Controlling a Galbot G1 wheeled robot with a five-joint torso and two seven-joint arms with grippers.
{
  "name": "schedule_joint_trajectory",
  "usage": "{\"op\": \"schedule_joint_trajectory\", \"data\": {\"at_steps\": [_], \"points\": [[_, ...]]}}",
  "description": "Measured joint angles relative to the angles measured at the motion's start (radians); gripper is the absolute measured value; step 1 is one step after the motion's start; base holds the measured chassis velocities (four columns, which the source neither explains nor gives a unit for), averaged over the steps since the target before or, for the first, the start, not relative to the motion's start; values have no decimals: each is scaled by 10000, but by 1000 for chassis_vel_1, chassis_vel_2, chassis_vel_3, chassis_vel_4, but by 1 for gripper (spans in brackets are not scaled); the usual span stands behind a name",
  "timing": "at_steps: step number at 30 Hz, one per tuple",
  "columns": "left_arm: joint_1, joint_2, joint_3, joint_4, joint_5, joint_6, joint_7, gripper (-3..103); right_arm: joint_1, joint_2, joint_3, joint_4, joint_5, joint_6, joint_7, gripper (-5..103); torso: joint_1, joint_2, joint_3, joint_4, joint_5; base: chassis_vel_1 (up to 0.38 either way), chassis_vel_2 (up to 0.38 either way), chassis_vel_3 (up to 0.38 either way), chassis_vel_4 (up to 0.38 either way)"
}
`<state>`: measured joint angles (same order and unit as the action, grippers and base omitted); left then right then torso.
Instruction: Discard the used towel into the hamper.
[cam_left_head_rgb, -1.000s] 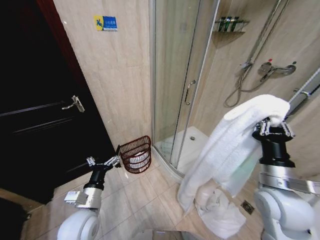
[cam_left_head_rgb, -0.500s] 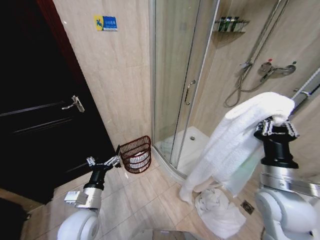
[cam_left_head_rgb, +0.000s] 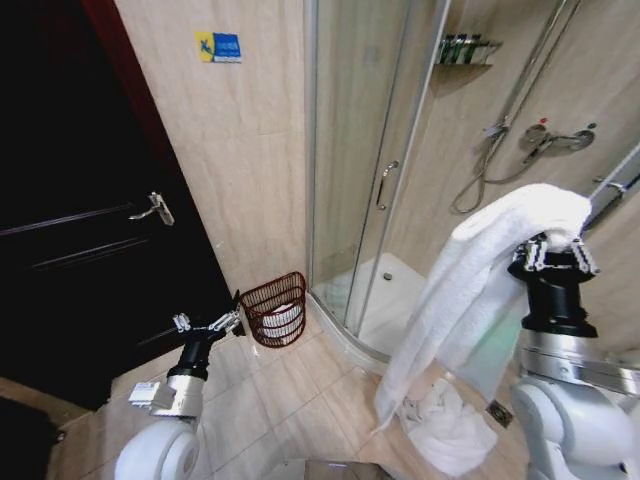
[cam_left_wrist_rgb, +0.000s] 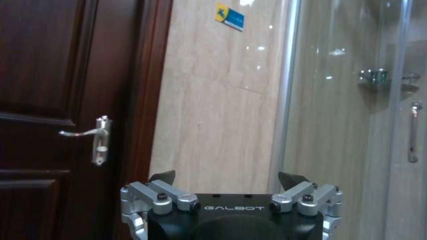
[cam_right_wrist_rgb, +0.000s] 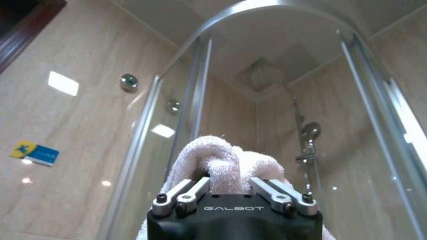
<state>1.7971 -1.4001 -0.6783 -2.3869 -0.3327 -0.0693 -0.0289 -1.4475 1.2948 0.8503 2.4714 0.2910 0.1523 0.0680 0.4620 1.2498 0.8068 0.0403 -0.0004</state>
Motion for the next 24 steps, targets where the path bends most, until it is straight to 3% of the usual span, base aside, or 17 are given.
{"op": "schedule_joint_trajectory", "data": {"at_steps": [17,24], "points": [[0,0,0,0,0,0,0,100,-22,16,-427,204,-122,247,-169,13,0,0,0,-3,6,37,38,-34,-42],[0,1,0,0,0,0,0,100,196,-319,-430,299,82,259,-258,13,0,0,0,-3,2,0,0,0,0]]}}
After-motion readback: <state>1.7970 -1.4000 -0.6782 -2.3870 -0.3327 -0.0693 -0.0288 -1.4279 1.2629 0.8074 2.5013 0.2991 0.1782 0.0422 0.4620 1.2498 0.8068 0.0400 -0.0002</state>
